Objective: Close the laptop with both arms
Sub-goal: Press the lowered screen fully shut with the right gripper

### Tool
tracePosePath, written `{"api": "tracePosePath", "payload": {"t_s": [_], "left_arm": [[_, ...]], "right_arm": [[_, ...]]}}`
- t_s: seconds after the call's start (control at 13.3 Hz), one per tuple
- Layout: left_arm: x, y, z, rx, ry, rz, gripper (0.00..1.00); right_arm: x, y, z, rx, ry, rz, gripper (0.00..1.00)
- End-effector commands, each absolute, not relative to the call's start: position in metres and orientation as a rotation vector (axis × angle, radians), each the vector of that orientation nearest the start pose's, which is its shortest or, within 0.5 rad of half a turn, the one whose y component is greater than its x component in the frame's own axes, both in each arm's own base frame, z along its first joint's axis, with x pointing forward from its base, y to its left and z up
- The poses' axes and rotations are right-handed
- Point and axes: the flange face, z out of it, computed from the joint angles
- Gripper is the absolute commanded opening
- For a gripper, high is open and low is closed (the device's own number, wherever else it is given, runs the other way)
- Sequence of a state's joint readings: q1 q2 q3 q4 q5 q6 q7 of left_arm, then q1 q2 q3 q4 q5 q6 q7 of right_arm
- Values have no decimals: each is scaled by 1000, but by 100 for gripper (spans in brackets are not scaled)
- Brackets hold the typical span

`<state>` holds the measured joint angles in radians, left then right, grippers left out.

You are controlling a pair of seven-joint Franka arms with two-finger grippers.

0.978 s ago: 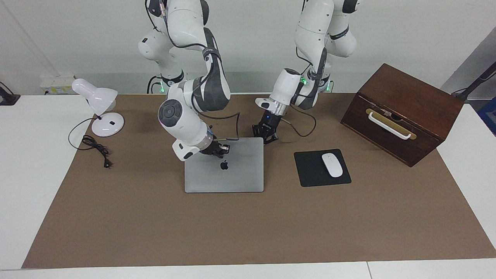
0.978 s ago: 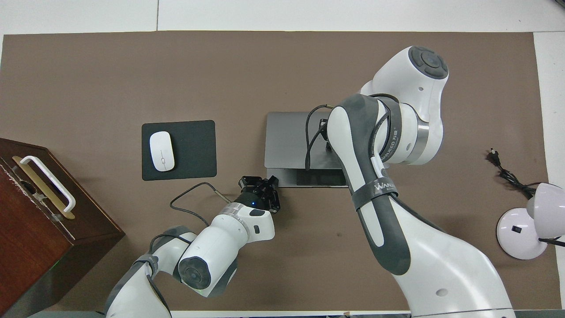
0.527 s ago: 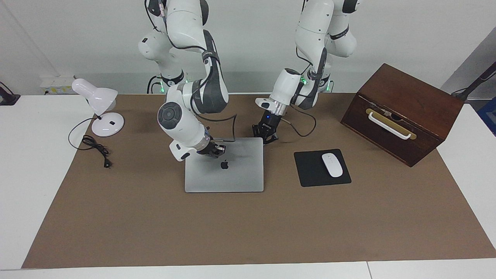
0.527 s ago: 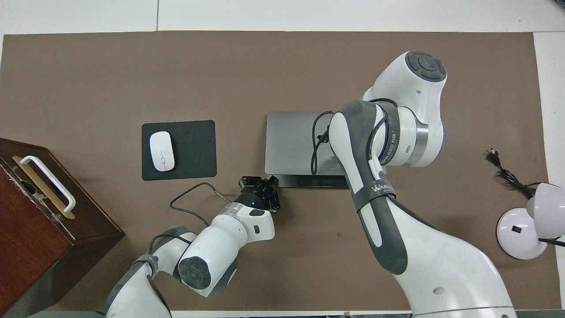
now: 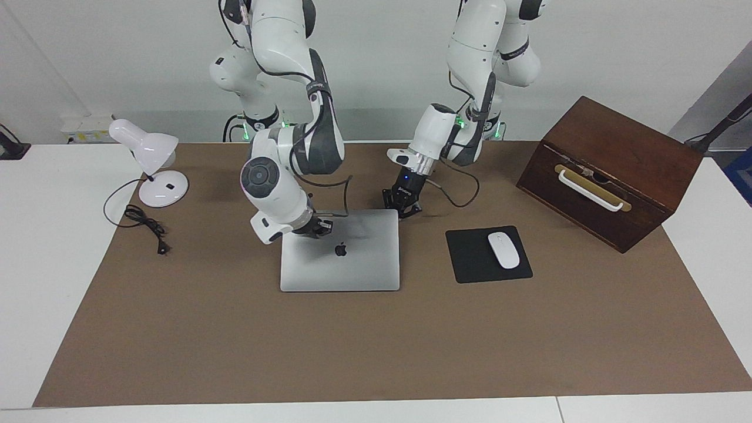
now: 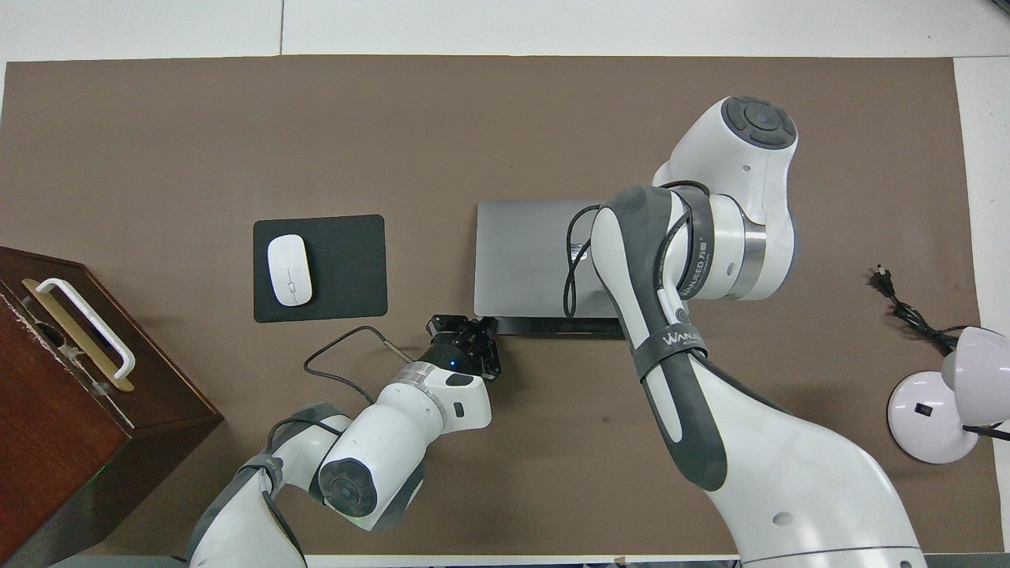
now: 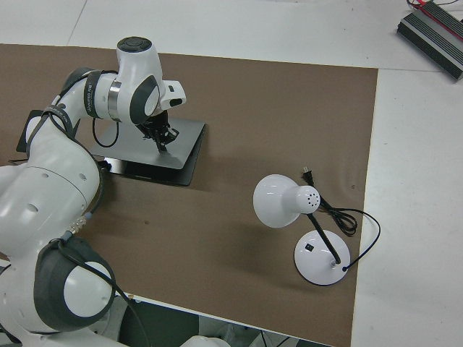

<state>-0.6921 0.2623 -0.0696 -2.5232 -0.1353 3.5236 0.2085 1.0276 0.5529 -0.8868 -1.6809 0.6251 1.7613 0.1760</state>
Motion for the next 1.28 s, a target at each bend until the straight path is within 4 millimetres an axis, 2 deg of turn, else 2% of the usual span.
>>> {"api": "tracePosePath", "payload": {"t_s": [0.0,0.53,1.2], "left_arm": [[363,-323,230,-2940,1209,-987,0],[360,-328,231,-2942,1220,-986,0],[367,-334,236,-2947,1214,-990,0]], "right_arm": [[592,199,357,-2975,293,420,0],[588,202,352,-2992,280,430,0],[579,200,332,-3004,287,450,0]]}}
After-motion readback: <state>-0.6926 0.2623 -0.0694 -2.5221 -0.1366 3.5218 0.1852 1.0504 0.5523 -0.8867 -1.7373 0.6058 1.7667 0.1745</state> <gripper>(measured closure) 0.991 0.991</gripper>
